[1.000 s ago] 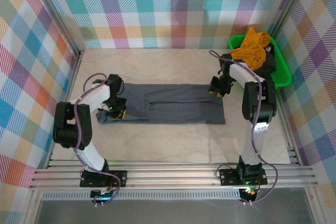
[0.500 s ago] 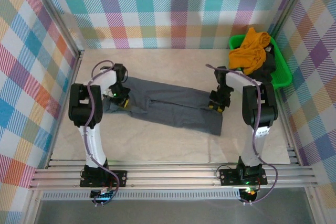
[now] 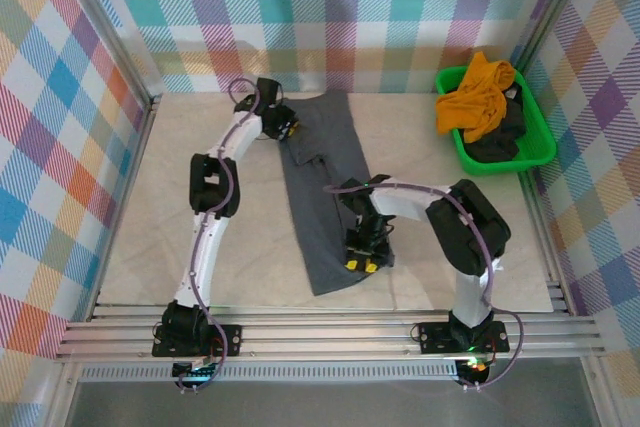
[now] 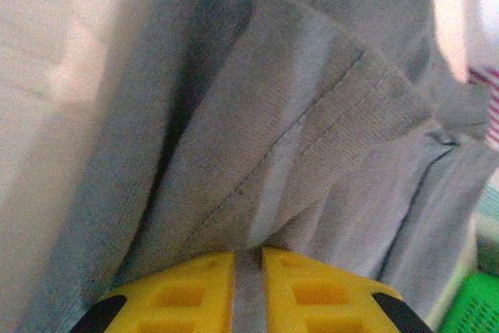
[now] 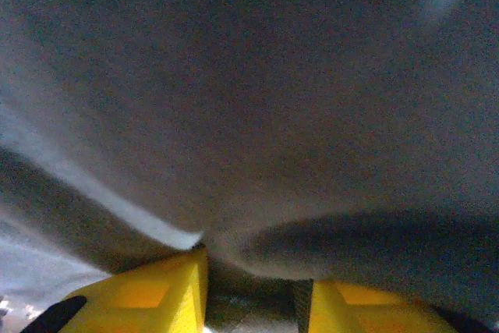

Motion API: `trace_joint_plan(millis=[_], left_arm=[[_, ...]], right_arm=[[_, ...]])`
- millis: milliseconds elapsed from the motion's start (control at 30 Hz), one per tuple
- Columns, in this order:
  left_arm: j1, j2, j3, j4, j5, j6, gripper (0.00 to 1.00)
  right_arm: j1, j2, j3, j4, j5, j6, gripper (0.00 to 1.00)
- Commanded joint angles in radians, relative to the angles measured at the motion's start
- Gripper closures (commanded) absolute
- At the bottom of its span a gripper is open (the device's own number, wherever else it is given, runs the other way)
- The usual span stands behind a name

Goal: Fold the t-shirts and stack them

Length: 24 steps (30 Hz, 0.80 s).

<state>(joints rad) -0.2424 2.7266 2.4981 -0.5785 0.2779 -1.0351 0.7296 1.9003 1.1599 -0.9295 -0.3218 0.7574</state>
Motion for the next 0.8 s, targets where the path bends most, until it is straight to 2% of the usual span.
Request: trace_joint_plan(millis=[0,100,200,300,333,467,533,667,733,767], left_arm=[[-0.027,0.076,0.03,0.007,0.038,-0.042,0.8],[-0.026,0.051,0.039,0.02,0.024,-0.044,0.71],[-0.026,-0.02,0.068,0.02,0.009,-0.012,0.47],[-0.028,-0.11,0.105,-0.059,-0.028,0.016,0.32],[-0.028,-0.141,0.106,-0.091,-0.037,0.022,0.24],[-0.045,-0.292,0.054,-0.283,-0.077,0.104,0.21],[-0.056,-0.399,-0.095,-0.324,-0.083,0.136,0.21],[-0.059,-0.71,-0.626,-0.286,-0.042,0.133,0.24],[-0.064,-0.833,-0.869,-0.275,0.031,0.137,0.3],[-0.071,-0.894,-0.995,-0.263,0.077,0.147,0.36]], right_arm=[[0.032,0.081,0.056,0.072,-0.078,0.036,0.64],[0.033,0.082,0.112,0.057,-0.086,0.03,0.63],[0.025,0.028,0.144,0.02,-0.079,0.025,0.59],[0.001,-0.054,0.144,-0.021,-0.071,0.021,0.54],[-0.014,-0.083,0.141,-0.035,-0.069,0.017,0.53],[-0.107,-0.218,0.11,-0.101,-0.061,-0.016,0.48],[-0.169,-0.285,0.078,-0.117,-0.054,-0.038,0.47],[-0.299,-0.39,-0.026,-0.108,-0.055,-0.099,0.48],[-0.343,-0.406,-0.067,-0.112,-0.066,-0.129,0.48],[-0.352,-0.409,-0.085,-0.116,-0.069,-0.147,0.48]])
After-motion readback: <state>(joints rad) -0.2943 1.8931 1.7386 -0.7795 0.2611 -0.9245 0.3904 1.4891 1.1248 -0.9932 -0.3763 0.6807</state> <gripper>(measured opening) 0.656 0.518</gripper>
